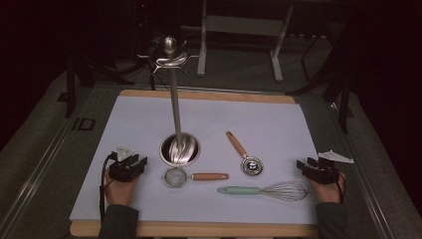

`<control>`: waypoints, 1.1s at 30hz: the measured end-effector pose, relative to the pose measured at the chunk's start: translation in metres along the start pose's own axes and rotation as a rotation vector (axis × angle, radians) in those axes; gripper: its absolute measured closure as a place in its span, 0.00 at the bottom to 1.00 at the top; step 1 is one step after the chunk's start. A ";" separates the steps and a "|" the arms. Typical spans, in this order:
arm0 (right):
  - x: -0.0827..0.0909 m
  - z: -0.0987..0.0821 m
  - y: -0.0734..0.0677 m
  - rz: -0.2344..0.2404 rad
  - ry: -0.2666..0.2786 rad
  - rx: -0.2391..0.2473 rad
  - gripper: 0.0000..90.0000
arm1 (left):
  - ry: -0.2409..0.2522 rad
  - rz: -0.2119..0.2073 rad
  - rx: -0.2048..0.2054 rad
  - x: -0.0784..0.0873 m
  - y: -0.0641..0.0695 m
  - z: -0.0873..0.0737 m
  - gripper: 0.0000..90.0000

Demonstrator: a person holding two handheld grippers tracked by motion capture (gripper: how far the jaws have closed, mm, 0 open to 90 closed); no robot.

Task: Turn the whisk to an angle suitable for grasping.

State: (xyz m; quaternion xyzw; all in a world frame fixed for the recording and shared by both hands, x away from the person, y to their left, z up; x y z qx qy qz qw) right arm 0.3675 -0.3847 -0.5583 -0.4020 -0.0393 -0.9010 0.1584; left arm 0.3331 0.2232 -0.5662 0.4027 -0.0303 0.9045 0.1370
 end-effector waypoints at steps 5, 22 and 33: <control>0.000 0.000 -0.003 0.014 -0.003 0.033 0.60 | 0.013 -0.012 0.009 0.001 -0.001 0.000 0.69; 0.026 0.024 -0.045 0.073 0.061 0.182 0.72 | 0.019 -0.008 0.003 0.002 -0.001 0.000 0.65; 0.050 0.031 -0.116 0.107 -0.048 0.494 0.73 | 0.018 0.005 -0.010 0.001 0.001 -0.001 0.64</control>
Point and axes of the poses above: each handheld gripper's, and its own axes: x roughly backward along the jaws, z roughly out of its top, y roughly to its right, the point moved 4 cm from there along -x, roughly forward along the jaws, and after that the axes turned 9 degrees about -y, right-handed, at the moved point
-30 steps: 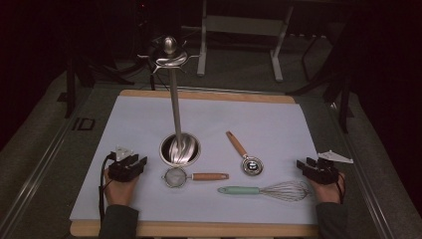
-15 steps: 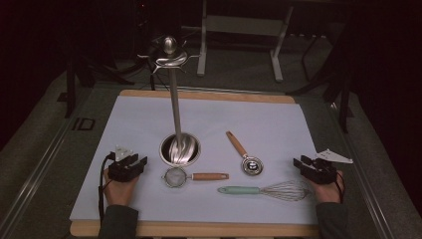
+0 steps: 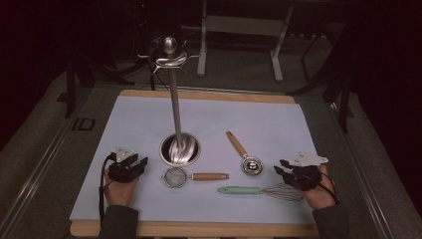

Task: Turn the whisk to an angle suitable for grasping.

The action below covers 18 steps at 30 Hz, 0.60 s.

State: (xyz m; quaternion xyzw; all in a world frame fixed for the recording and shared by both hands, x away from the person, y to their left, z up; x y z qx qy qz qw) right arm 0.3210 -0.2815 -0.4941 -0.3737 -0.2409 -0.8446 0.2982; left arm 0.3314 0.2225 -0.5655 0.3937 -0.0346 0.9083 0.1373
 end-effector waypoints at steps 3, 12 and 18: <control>-0.004 0.005 -0.015 0.026 -0.030 0.059 0.70 | -0.004 0.003 -0.006 0.000 0.001 0.000 0.64; -0.022 0.009 -0.056 0.157 -0.122 0.186 0.64 | -0.013 0.015 -0.021 -0.001 0.003 0.000 0.63; -0.036 0.012 -0.073 0.205 -0.212 0.281 0.60 | -0.013 0.010 -0.013 -0.001 0.002 0.000 0.63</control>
Point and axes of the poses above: each handheld gripper's, and its own axes: x roughly backward along the jaws, z roughly out of its top, y roughly to its right, the point moved 4 cm from there along -x, roughly forward along the jaws, and after that the axes turned 9 degrees about -y, right-handed, at the moved point
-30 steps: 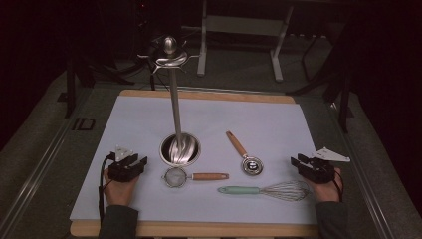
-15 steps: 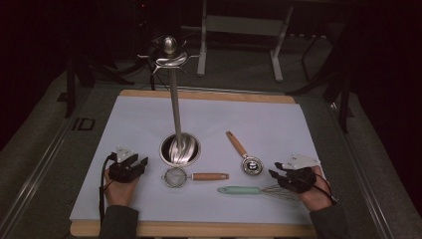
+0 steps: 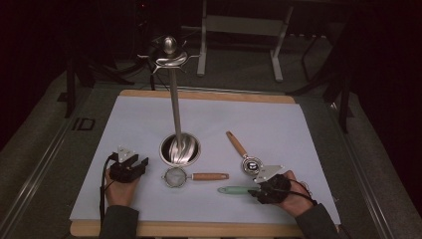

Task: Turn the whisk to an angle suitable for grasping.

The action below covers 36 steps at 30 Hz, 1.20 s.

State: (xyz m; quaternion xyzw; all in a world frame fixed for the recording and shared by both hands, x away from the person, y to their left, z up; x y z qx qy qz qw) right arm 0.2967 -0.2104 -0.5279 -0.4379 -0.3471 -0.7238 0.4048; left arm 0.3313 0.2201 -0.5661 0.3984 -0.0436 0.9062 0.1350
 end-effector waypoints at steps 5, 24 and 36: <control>-0.009 0.006 -0.003 0.043 -0.049 0.028 0.61 | 0.000 -0.002 0.002 0.000 0.000 0.000 0.63; 0.000 -0.005 0.006 0.038 -0.098 -0.009 0.76 | 0.001 -0.008 0.013 0.000 -0.001 0.000 0.62; -0.001 -0.006 0.011 0.010 -0.140 -0.017 0.75 | 0.001 -0.006 0.015 0.000 -0.002 0.000 0.62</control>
Point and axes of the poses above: each handheld gripper's, and its own axes: x roughly backward along the jaws, z roughly out of its top, y roughly to its right, the point moved 4 cm from there along -x, roughly forward along the jaws, and after that the axes turned 9 degrees about -y, right-handed, at the moved point
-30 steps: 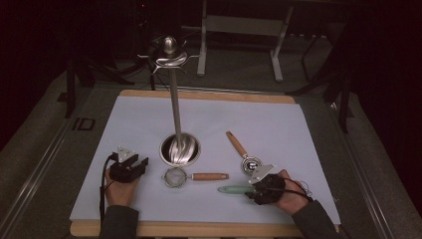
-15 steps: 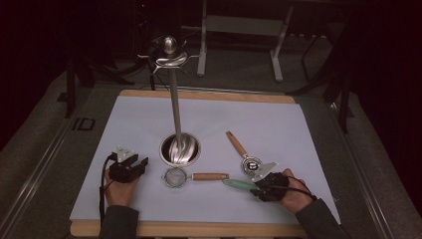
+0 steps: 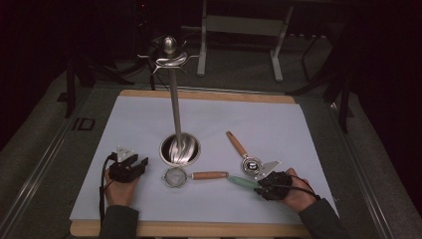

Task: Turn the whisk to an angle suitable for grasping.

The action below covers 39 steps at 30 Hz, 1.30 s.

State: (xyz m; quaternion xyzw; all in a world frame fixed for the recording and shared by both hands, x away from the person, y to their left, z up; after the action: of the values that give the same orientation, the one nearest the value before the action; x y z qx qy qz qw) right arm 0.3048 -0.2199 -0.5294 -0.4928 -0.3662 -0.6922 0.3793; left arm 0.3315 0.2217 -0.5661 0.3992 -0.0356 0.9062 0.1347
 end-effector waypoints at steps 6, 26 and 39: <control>-0.001 0.001 0.010 -0.008 -0.008 -0.045 0.76 | 0.000 0.000 0.001 0.000 0.000 0.000 0.62; -0.006 0.026 0.027 0.122 -0.092 -0.050 0.75 | 0.003 -0.002 0.005 0.000 0.000 0.000 0.62; -0.016 0.017 0.033 0.186 -0.200 -0.031 0.76 | 0.002 0.000 0.005 0.000 0.000 0.000 0.62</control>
State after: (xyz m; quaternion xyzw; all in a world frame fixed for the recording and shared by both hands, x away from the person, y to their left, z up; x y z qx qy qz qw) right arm 0.3445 -0.2166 -0.5360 -0.5968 -0.3441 -0.6071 0.3960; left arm 0.3317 0.2221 -0.5661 0.3987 -0.0332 0.9067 0.1335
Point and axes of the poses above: each handheld gripper's, and its own axes: x roughly backward along the jaws, z roughly out of its top, y roughly to its right, the point moved 4 cm from there along -x, roughly forward along the jaws, and after that the axes turned 9 degrees about -y, right-handed, at the moved point
